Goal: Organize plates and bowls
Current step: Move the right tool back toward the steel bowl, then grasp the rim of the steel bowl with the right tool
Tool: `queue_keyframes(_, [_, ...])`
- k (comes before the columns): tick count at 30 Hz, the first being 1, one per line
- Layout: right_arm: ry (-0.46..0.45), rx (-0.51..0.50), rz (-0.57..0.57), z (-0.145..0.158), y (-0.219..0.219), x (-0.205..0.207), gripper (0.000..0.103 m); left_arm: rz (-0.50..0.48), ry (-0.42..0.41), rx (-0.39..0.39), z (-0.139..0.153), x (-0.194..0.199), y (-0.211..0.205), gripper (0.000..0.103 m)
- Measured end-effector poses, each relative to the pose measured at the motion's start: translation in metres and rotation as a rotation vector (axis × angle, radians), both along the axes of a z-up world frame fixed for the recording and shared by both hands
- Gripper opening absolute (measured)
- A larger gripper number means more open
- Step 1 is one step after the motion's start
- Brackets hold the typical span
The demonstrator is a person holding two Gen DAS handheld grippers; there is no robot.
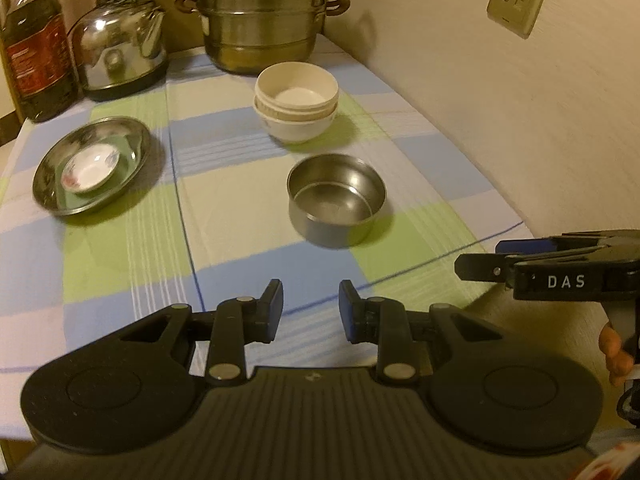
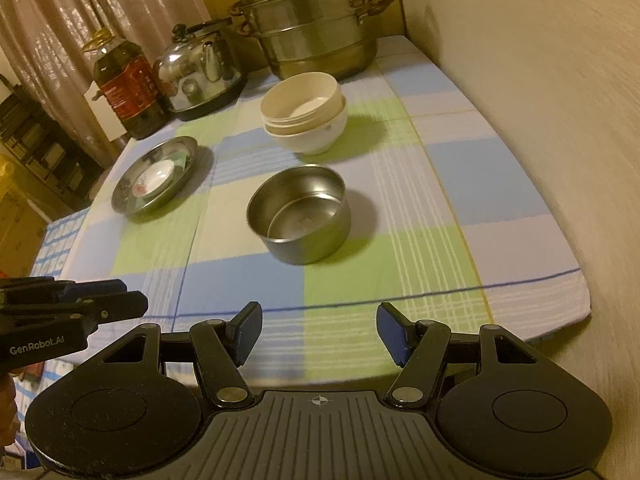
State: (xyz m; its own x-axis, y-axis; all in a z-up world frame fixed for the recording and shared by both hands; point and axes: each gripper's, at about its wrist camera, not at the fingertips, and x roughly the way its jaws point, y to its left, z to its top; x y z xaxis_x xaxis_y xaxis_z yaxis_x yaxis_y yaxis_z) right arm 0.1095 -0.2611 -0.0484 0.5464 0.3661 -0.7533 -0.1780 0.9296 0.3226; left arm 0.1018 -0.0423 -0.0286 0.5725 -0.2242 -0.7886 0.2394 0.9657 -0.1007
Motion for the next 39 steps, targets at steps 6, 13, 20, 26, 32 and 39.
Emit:
queue_keyframes(6, [0.010,-0.008,-0.009,-0.003,0.006,0.025,0.063,-0.022,0.001,0.003,-0.004,0.033,0.000,0.027])
queue_keyframes(13, [0.016,-0.016,-0.024,-0.008,0.015,0.050,0.063,-0.049,0.017,-0.002,-0.014,0.072,0.001,0.027])
queue_keyframes(20, [0.046,-0.005,-0.089,-0.021,0.018,0.076,0.063,-0.072,0.039,-0.003,-0.031,0.107,-0.001,0.027])
queue_keyframes(26, [0.063,-0.013,-0.130,-0.035,0.020,0.095,0.063,-0.099,0.073,0.003,-0.050,0.132,-0.010,0.027])
queue_keyframes(32, [0.054,-0.012,-0.139,-0.046,0.026,0.110,0.059,-0.124,0.086,0.017,-0.066,0.153,-0.017,0.027])
queue_keyframes(39, [0.073,-0.011,-0.136,-0.059,0.031,0.121,0.049,-0.133,0.120,0.023,-0.080,0.166,-0.018,0.027])
